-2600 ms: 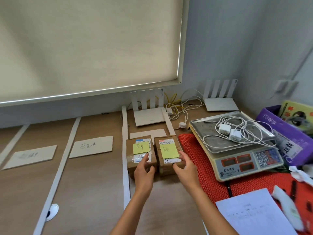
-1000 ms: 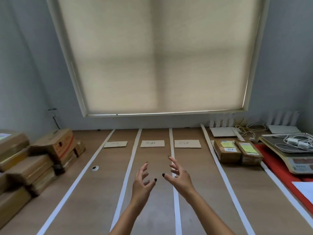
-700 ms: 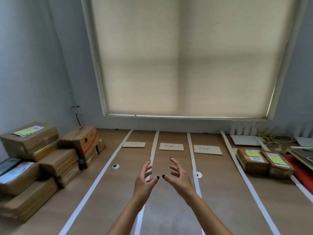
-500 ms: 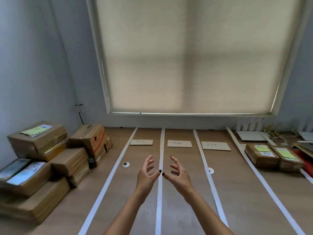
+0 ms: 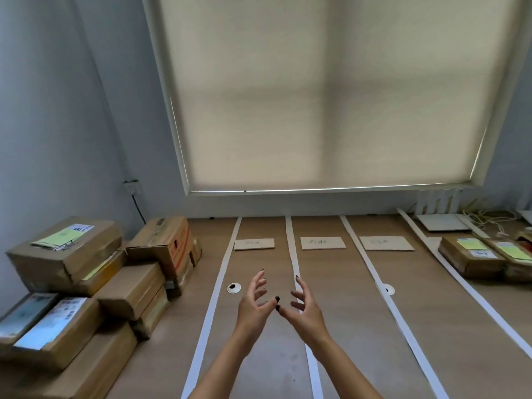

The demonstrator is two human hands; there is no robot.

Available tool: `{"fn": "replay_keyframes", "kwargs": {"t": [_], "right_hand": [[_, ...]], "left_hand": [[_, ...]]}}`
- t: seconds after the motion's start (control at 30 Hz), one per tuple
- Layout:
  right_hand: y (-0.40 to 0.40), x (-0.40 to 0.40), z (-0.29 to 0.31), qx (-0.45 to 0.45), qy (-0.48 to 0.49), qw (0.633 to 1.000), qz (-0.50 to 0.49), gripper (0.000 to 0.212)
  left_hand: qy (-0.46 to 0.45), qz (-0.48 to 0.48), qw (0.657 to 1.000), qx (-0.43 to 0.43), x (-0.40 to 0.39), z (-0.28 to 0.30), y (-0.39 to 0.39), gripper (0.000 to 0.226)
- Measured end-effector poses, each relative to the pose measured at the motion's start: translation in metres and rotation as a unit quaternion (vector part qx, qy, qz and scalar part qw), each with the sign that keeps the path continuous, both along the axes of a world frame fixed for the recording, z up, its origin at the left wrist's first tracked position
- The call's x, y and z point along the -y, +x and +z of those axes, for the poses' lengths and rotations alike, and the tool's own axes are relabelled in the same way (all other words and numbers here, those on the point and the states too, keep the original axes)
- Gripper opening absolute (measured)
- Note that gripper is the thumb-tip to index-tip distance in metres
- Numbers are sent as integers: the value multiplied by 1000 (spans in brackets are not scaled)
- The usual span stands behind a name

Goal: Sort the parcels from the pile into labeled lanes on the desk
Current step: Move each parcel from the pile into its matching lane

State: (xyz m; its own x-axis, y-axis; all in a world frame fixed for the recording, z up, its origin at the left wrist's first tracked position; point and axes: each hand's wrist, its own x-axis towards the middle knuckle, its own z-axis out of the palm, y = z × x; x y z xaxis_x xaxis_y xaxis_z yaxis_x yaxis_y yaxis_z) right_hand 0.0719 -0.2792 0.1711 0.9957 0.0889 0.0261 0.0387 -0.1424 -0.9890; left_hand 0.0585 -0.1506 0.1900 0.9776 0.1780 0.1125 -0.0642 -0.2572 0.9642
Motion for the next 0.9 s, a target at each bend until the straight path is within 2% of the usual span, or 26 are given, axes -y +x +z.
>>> {"fn": "replay_keyframes", "kwargs": {"t": [0.2, 0.5, 0.77, 0.9], "right_hand": [[28, -46, -2, -9, -3, 1000, 23, 80], [39, -143, -10, -30, -6, 998, 48, 76], [9, -270, -12, -51, -15, 996, 65, 76], [-13, -333, -20, -69, -35, 992, 100, 76]], "left_hand": [[-1, 8, 1000, 5, -39, 1, 22, 61], [-29, 31, 999, -6, -150, -16, 33, 64], [4, 24, 1000, -16, -272, -24, 2, 63], [-1, 52, 998, -31, -333, -26, -19, 65]]}}
